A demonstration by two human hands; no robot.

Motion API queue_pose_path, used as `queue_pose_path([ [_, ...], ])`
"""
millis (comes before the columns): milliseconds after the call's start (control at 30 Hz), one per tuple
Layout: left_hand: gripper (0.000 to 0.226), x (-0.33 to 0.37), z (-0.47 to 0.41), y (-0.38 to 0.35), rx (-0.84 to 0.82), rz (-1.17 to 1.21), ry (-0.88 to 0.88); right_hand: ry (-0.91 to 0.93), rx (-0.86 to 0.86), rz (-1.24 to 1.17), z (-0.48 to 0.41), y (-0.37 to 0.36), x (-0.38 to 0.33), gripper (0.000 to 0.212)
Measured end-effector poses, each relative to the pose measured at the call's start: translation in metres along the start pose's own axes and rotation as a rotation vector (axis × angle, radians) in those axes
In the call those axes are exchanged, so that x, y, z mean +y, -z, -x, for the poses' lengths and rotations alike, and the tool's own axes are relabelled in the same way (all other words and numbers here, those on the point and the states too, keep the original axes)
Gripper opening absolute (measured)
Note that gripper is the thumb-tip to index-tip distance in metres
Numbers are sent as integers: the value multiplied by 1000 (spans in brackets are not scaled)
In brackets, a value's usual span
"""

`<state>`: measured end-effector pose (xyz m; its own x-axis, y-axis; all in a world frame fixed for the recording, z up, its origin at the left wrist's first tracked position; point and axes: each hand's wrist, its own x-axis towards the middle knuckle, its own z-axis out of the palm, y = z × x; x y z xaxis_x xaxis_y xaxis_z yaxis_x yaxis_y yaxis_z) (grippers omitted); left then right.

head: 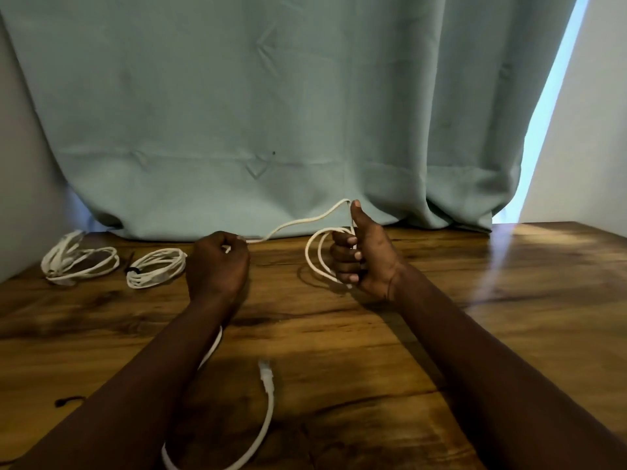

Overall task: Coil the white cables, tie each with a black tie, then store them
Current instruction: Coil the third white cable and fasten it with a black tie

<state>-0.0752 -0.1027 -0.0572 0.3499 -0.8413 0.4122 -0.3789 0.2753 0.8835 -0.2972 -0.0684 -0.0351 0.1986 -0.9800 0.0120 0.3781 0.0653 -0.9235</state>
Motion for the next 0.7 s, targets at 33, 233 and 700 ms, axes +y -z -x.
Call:
queue_pose_path([
  [33,16,-2,-1,0,-13,-56,12,11,14,-32,0,1,-1,67],
  [233,17,-4,-1,2,-28,-425,-41,94,58,-270,5,8,-9,60],
  [700,19,22,43,-14,-397,-1020,-765,444,206,-526,5,0,-17,42],
])
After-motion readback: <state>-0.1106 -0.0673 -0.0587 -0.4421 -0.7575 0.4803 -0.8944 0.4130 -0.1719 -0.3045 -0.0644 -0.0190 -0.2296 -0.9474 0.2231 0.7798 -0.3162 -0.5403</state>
